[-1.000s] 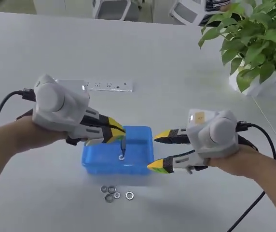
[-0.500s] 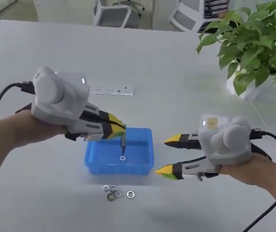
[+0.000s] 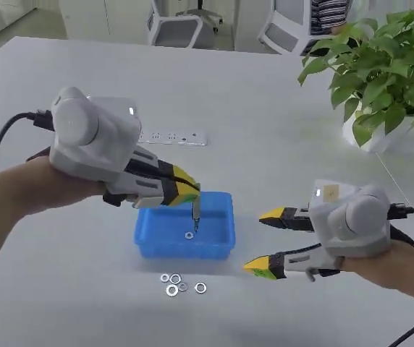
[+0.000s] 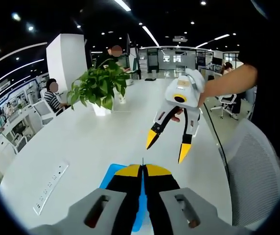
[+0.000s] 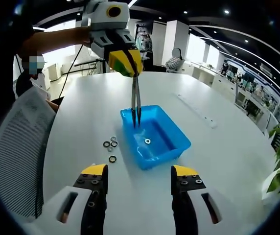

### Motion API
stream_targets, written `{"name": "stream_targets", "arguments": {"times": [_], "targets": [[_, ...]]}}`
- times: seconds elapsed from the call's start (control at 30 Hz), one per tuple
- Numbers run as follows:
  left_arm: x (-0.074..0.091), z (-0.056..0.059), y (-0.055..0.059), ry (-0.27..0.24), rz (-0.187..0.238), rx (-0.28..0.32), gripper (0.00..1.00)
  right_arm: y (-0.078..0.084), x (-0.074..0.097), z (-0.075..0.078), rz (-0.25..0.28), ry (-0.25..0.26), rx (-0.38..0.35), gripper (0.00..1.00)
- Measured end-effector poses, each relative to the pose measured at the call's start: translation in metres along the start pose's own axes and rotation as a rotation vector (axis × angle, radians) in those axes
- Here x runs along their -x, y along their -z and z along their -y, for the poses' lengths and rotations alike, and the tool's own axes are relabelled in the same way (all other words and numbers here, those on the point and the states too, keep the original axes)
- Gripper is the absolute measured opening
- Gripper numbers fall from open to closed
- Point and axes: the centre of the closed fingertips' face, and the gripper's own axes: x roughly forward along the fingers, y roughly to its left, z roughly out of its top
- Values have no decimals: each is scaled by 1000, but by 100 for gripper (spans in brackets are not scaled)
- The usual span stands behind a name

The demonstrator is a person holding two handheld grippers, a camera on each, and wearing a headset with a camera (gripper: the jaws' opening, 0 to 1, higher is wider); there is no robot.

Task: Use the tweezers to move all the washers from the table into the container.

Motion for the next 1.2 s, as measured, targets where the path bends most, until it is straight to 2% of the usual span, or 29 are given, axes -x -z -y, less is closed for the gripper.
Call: {"name": "stream_targets", "arguments": {"times": [0.3, 0.6, 0.97, 1.2], "targets": [[-5, 17, 1, 32, -12, -13, 5, 4, 4, -7, -2, 3, -12, 53], [-13, 33, 8, 58, -24, -17, 5, 5, 6, -14, -3, 2, -14, 53], [-21, 45, 16, 80, -28, -19, 5, 8, 6, -18, -8, -3, -16, 53], [-27, 53, 25, 97, -39, -19, 5, 10, 5, -21, -8, -5, -22, 53]]}}
